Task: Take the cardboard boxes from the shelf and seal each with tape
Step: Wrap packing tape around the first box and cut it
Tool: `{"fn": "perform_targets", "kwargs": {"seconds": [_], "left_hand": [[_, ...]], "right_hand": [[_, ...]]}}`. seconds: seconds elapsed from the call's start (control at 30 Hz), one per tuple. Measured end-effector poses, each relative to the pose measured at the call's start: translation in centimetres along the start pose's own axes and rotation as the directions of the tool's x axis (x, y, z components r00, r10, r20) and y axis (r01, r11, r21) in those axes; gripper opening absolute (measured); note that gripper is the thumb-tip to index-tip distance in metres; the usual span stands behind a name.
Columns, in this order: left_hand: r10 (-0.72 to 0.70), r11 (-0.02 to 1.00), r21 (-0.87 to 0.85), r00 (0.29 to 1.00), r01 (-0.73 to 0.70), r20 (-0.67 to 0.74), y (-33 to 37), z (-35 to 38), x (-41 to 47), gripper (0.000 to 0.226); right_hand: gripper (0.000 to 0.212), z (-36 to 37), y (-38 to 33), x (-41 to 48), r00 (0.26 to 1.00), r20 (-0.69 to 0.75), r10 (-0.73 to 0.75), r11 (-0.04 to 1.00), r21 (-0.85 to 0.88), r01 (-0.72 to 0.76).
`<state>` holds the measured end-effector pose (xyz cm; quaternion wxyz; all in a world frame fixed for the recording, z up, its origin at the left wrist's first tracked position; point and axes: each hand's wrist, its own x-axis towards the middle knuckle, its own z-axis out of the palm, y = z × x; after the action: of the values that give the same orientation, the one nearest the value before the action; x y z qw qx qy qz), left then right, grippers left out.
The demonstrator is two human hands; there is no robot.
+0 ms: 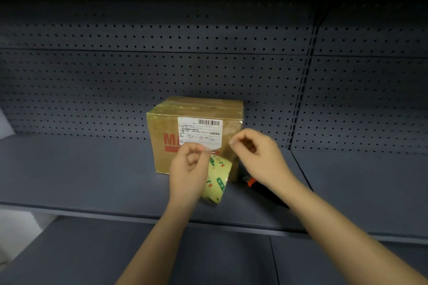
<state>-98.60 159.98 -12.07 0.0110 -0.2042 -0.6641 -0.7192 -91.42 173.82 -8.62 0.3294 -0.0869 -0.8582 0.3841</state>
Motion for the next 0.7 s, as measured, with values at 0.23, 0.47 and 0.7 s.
{"fn": "perform_targets", "kwargs": {"seconds": [0.23,0.47,0.7], "left_hand": [[0.061,0.998,-0.02,0.997,-0.06,0.046,0.2,-0.4,-1.1,0.009],[0.092,0.995,0.016,0.994,-0.094,0.064,-0.2,-0.8,-1.3,0.017],[0.052,0.996,-0.081,0.988,-0.041,0.143,0.1,-0.5,-2.2,0.017]], "right_hand": [[0.021,1.8,-0.6,-1.1,0.964,0.253,0.086,0.99,0.087,-0.111],[0.004,1.6,-1.0,-1.2,0.977,0.168,0.131,0.977,0.144,-0.156],[0.007,1.7,-0.7,-2.1,0.997,-0.011,0.075,0.997,-0.005,-0.075]]}}
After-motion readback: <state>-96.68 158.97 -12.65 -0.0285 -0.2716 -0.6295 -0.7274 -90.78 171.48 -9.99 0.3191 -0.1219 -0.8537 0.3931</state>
